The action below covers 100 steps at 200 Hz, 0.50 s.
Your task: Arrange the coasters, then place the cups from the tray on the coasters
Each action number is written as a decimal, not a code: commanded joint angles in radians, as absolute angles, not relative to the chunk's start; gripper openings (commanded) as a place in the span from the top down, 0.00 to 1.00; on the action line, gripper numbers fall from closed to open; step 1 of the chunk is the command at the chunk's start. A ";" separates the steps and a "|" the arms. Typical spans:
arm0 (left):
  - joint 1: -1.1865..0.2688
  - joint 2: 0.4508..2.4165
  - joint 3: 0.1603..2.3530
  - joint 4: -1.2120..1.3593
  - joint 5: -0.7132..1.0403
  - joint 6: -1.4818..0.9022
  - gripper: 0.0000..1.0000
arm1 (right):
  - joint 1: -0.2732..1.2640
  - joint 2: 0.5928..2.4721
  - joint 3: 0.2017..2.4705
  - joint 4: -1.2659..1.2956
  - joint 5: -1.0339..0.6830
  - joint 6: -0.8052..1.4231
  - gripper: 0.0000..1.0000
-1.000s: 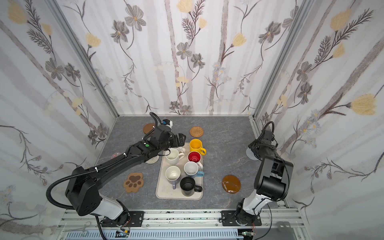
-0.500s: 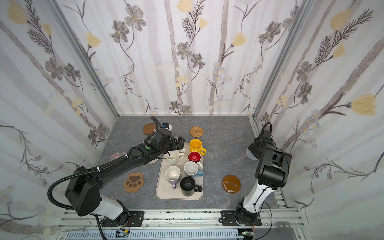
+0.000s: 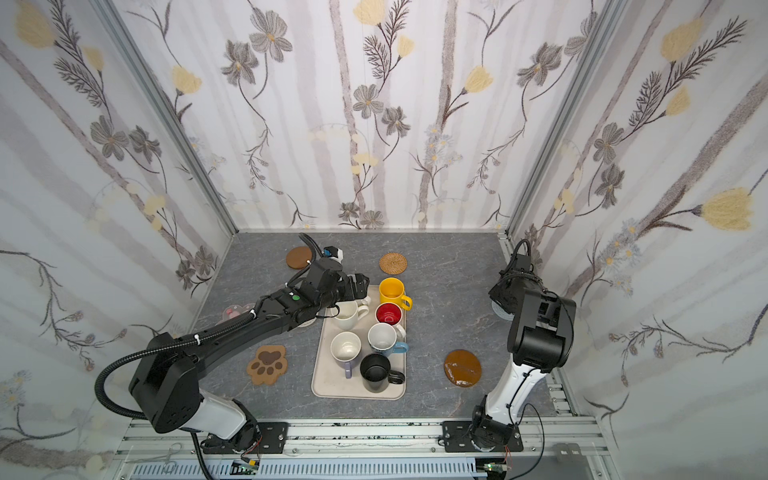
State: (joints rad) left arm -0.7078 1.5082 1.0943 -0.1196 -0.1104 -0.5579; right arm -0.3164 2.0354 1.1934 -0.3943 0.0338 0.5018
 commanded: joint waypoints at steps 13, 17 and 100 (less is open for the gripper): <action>-0.708 1.495 1.083 -0.081 -0.109 -0.583 0.00 | -0.320 2.005 1.162 -0.376 0.025 0.559 0.80; -0.708 1.493 1.078 -0.079 -0.109 -0.583 0.00 | -0.321 2.004 1.159 -0.375 0.023 0.564 0.80; -0.707 1.477 1.039 -0.048 -0.087 -0.587 0.00 | -0.304 2.029 1.179 -0.381 -0.018 0.609 0.91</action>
